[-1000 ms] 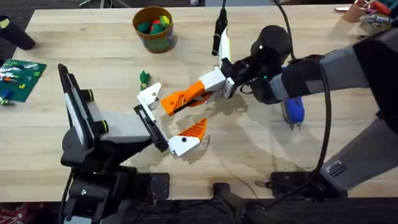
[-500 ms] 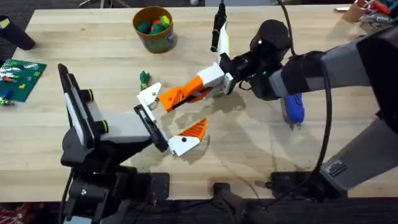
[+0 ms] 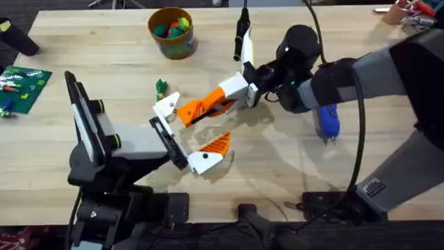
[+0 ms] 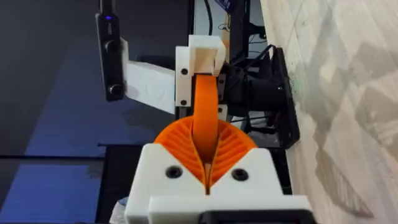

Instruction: Pick up the gripper from the table and insert it into the empty holder that is missing its gripper. Then pick up a screw, insert it into the mounting hole, and use the screwdriver to tighten it. Finally, clean up the table by picking up the vegetable and placing it into the bucket.

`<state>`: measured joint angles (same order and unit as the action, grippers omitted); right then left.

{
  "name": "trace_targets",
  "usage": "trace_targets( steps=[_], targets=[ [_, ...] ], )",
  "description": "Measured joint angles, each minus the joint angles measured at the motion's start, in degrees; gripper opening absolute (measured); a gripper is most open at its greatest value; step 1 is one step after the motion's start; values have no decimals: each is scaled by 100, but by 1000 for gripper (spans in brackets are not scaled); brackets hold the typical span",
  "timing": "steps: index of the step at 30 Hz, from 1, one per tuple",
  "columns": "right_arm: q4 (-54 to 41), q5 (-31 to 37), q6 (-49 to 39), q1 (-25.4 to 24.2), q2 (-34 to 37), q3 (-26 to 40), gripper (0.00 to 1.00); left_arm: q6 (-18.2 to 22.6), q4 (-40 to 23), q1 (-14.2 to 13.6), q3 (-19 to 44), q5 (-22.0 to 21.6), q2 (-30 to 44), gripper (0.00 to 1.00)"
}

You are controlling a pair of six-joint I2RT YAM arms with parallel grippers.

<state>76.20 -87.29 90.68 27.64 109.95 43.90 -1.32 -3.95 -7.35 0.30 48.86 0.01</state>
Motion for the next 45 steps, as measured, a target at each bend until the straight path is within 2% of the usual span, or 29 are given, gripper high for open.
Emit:
trace_targets(
  steps=[28, 45],
  targets=[
    [-40, 3, 63, 21, 0, 122, 17, 0, 0, 0, 0, -11, 0, 986],
    [-426, 24, 10, 48, 0, 145, 17, 0, 0, 0, 0, -20, 0, 986]
  ],
)
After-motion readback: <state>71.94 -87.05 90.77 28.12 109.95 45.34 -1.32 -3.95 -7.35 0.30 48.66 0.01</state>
